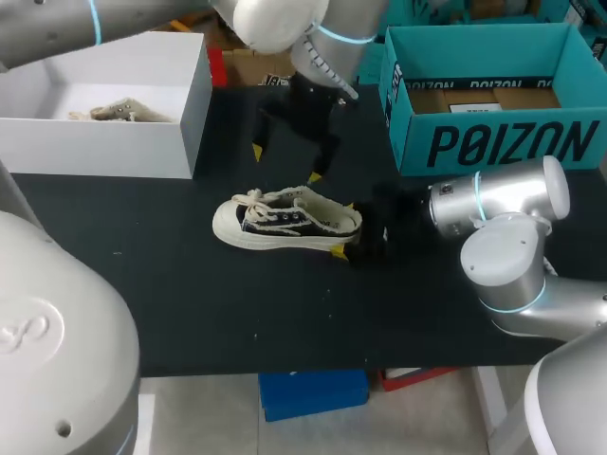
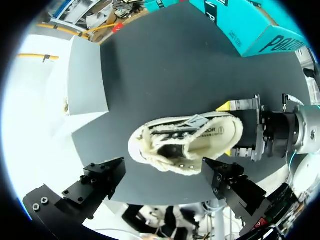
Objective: Take the shoe out of the shoebox, open the shoe tongue, remove and reinsert the insole, then place the shoe into the shoebox
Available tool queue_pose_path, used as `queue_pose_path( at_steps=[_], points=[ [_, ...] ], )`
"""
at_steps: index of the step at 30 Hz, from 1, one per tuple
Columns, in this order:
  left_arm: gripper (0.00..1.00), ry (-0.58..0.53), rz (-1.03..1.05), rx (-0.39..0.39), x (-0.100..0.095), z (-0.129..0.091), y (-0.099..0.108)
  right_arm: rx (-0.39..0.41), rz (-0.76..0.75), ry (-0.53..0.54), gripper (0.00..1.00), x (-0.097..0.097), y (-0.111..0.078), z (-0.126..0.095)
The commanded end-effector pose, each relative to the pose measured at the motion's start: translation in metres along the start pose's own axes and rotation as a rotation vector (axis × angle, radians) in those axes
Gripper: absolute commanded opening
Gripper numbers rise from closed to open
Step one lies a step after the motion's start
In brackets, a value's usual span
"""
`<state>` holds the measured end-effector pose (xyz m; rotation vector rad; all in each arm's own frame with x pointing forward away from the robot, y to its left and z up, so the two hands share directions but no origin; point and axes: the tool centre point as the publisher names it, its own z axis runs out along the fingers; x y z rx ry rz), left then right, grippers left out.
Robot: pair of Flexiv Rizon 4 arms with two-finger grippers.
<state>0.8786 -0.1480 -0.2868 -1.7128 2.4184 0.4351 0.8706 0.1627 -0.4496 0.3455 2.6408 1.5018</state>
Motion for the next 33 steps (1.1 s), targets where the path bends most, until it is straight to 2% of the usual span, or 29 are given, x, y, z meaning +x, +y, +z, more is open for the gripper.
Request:
queue_pose_path(
  at_steps=[1,5,8,9,25,29,33],
  points=[
    [1.00,-0.103,-0.032,-0.057,0.022,0.010,0.000,0.000,0.001,-0.001,0.00,0.000,-0.005,0.005],
    [1.00,-0.086,-0.094,-0.091,0.027,0.018,0.003,0.000,0.001,-0.001,0.00,0.000,-0.005,0.005],
    [1.00,-0.023,-0.097,-0.125,0.025,0.021,0.002,0.000,0.001,-0.001,0.00,0.000,-0.005,0.005],
    [1.00,0.013,-0.094,-0.106,0.020,0.017,0.002,0.000,0.001,-0.001,0.00,0.000,-0.005,0.005],
    [1.00,0.013,-0.094,-0.106,0.020,0.017,0.002,0.000,0.001,-0.001,0.00,0.000,-0.005,0.005],
    [1.00,-0.020,-0.179,-0.061,0.022,0.026,-0.001,0.000,0.001,-0.001,0.00,0.000,-0.005,0.005],
    [1.00,-0.012,-0.207,-0.051,0.022,0.028,-0.005,0.000,0.001,-0.001,0.00,0.000,-0.005,0.005]
  ],
)
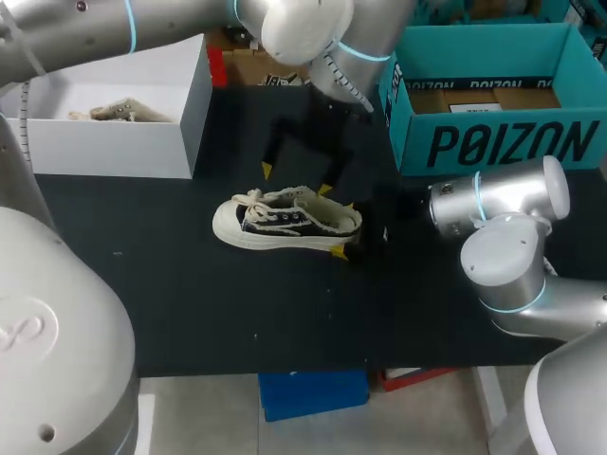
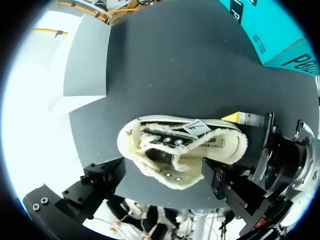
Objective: Take the shoe out of the shoebox, open the shoe tongue, remove and reinsert the insole, then place the shoe into the shoebox
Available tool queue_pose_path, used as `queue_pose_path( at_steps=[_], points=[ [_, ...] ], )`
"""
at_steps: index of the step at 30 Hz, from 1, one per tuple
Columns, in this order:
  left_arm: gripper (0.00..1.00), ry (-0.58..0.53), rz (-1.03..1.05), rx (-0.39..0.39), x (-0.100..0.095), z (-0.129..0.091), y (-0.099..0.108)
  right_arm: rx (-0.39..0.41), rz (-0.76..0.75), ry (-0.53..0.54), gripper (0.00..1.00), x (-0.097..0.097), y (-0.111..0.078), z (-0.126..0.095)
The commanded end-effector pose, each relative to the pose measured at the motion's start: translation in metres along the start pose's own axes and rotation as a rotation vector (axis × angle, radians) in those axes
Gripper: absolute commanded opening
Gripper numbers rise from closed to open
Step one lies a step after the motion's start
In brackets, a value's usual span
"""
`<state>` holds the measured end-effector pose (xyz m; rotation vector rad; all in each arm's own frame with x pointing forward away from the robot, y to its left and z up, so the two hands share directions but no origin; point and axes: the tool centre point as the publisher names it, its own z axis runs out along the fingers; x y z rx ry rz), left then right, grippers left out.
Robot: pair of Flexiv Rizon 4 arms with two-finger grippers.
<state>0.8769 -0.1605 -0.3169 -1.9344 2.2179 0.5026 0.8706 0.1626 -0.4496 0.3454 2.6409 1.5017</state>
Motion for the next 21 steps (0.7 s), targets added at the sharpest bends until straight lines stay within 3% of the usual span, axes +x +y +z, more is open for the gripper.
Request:
queue_pose_path(
  at_steps=[1,7,21],
  points=[
    [1.00,0.013,-0.013,0.010,0.001,0.003,0.001,0.000,0.001,-0.001,0.00,0.000,-0.005,0.005],
    [1.00,-0.013,-0.021,0.030,0.007,0.006,0.000,0.000,0.001,-0.001,0.00,0.000,-0.005,0.005],
    [1.00,-0.113,-0.003,0.048,0.038,0.038,0.010,0.000,0.001,-0.001,0.00,0.000,-0.005,0.005]
  ],
)
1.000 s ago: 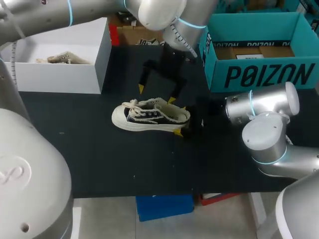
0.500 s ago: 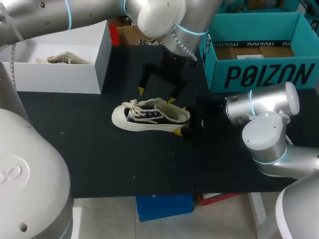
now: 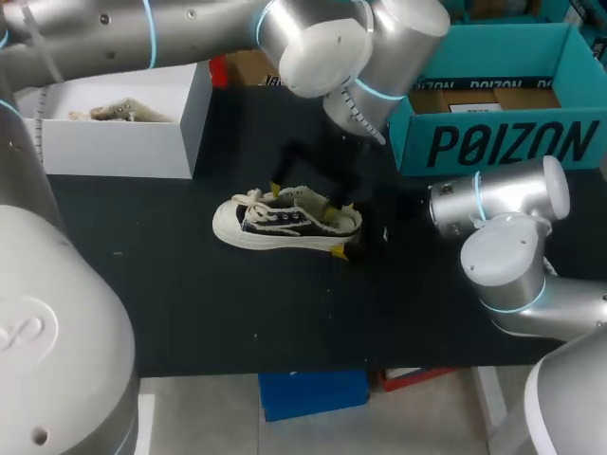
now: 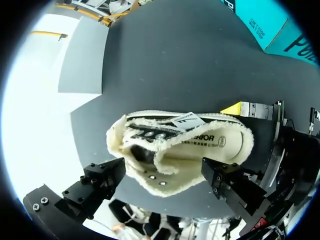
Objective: Take the shoe out of the shoebox, open the shoe tongue, remove and reinsert the insole, then place the shoe into the shoebox
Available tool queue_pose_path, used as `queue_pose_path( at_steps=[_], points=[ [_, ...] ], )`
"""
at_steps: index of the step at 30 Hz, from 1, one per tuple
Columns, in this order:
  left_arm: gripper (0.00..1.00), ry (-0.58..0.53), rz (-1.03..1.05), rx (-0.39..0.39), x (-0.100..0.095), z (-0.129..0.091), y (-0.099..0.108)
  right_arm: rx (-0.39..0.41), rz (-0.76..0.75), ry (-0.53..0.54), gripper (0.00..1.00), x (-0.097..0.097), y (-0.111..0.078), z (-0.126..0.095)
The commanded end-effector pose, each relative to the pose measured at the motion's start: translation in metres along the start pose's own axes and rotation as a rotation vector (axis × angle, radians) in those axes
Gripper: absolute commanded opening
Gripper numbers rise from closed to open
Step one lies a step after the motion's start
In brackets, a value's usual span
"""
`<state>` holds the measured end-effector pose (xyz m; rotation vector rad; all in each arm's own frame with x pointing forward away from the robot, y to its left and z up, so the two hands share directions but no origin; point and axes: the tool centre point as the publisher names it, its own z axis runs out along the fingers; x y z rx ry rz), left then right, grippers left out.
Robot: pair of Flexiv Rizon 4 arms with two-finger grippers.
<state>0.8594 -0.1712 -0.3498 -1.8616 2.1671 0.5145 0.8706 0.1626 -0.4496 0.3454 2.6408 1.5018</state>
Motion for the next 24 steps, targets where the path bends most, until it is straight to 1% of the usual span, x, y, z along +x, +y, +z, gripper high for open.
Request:
queue_pose_path(
  at_steps=[1,5,11,12,13,14,15,17,18,19,20,21,24],
  points=[
    [1.00,-0.038,-0.004,-0.004,0.016,0.011,-0.002,0.000,0.001,-0.001,0.00,0.000,-0.005,0.005],
    [1.00,-0.044,-0.010,-0.012,0.015,0.016,-0.004,0.000,0.001,-0.001,0.00,0.000,-0.005,0.005],
    [1.00,-0.052,-0.028,-0.003,0.011,0.019,-0.007,0.000,0.001,-0.001,0.00,0.000,-0.005,0.005],
    [0.96,-0.055,-0.029,-0.001,0.010,0.020,-0.007,0.000,0.001,-0.001,0.00,0.000,-0.005,0.005],
    [0.86,-0.056,-0.029,0.000,0.010,0.021,-0.007,0.000,0.001,-0.001,0.00,0.000,-0.005,0.005],
    [0.73,-0.057,-0.028,0.001,0.009,0.021,-0.007,0.000,0.001,-0.001,0.00,0.000,-0.005,0.005],
    [0.68,-0.059,-0.022,0.006,0.009,0.022,-0.007,0.000,0.001,-0.001,0.00,0.000,-0.005,0.005],
    [0.69,-0.059,-0.006,0.017,0.009,0.022,-0.007,0.000,0.001,-0.001,0.00,0.000,-0.005,0.005],
    [0.63,-0.060,-0.004,0.020,0.009,0.023,-0.007,0.000,0.001,-0.001,0.00,0.000,-0.005,0.005],
    [0.53,-0.059,0.002,0.022,0.009,0.023,-0.007,0.000,0.001,-0.001,0.00,0.000,-0.005,0.005],
    [0.46,-0.058,0.004,0.022,0.009,0.023,-0.007,0.000,0.001,-0.001,0.00,0.000,-0.005,0.005],
    [0.42,-0.058,0.006,0.025,0.009,0.023,-0.006,0.000,0.001,-0.001,0.00,0.000,-0.005,0.005],
    [0.42,-0.059,0.016,0.032,0.009,0.023,-0.005,0.000,0.001,-0.001,0.00,0.000,-0.005,0.005]
  ],
)
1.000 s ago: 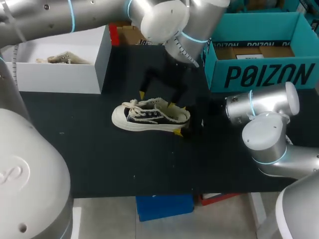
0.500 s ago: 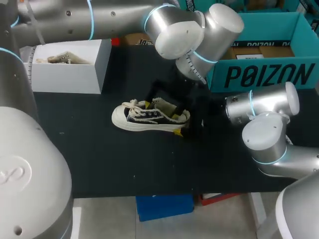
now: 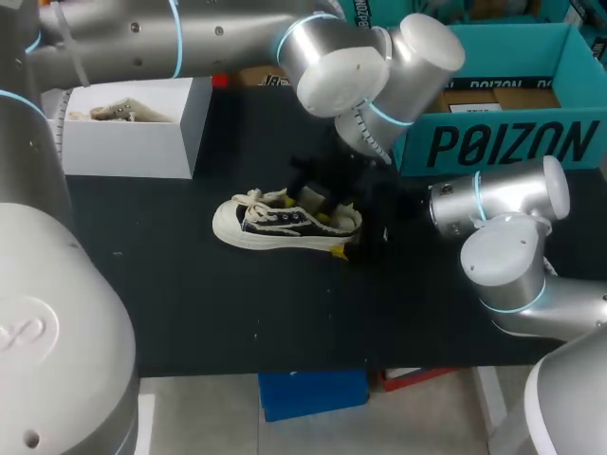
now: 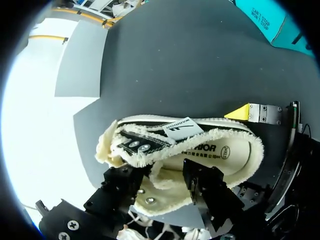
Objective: Take the shoe out of the shoebox, open the shoe tongue, remove and reinsert the insole, then place the shoe into the shoebox
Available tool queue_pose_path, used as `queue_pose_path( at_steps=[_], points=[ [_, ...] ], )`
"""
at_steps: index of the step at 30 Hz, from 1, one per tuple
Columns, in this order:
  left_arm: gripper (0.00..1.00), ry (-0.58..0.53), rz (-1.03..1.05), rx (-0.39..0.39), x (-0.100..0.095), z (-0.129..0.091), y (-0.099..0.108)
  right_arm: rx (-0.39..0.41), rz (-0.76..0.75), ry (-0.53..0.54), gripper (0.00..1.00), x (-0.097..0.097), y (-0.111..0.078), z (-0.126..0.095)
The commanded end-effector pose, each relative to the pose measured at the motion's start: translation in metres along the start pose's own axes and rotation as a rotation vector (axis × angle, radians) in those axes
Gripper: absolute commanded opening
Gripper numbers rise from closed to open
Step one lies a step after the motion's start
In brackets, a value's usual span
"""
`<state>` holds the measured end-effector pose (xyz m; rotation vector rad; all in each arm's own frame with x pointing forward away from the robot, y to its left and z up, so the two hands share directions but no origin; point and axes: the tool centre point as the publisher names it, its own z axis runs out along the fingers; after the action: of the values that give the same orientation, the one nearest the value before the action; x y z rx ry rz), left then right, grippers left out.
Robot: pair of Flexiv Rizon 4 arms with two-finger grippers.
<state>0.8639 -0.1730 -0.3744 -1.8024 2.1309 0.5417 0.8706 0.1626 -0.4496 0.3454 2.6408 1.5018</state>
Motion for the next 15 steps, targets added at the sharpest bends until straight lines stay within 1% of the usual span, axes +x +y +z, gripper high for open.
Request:
queue_pose_path(
  at_steps=[1,2,3,4,9,15],
  points=[
    [0.38,0.002,0.011,0.014,-0.001,0.001,0.002,0.000,0.001,-0.001,0.00,0.000,-0.005,0.005],
    [0.24,0.001,0.013,0.016,-0.001,0.001,0.002,0.000,0.001,-0.001,0.00,0.000,-0.005,0.005],
    [0.02,0.000,0.015,0.017,-0.002,0.001,0.003,0.000,0.001,-0.001,0.00,0.000,-0.005,0.005],
    [0.00,-0.001,0.017,0.018,-0.002,0.001,0.003,0.000,0.001,-0.001,0.00,0.000,-0.005,0.005],
    [0.00,-0.002,0.022,0.024,-0.006,-0.001,0.004,0.000,0.001,-0.001,0.00,0.000,-0.005,0.005],
    [0.00,0.011,0.021,0.041,-0.013,-0.009,0.004,0.000,0.001,-0.001,0.00,0.000,-0.005,0.005]
  ],
)
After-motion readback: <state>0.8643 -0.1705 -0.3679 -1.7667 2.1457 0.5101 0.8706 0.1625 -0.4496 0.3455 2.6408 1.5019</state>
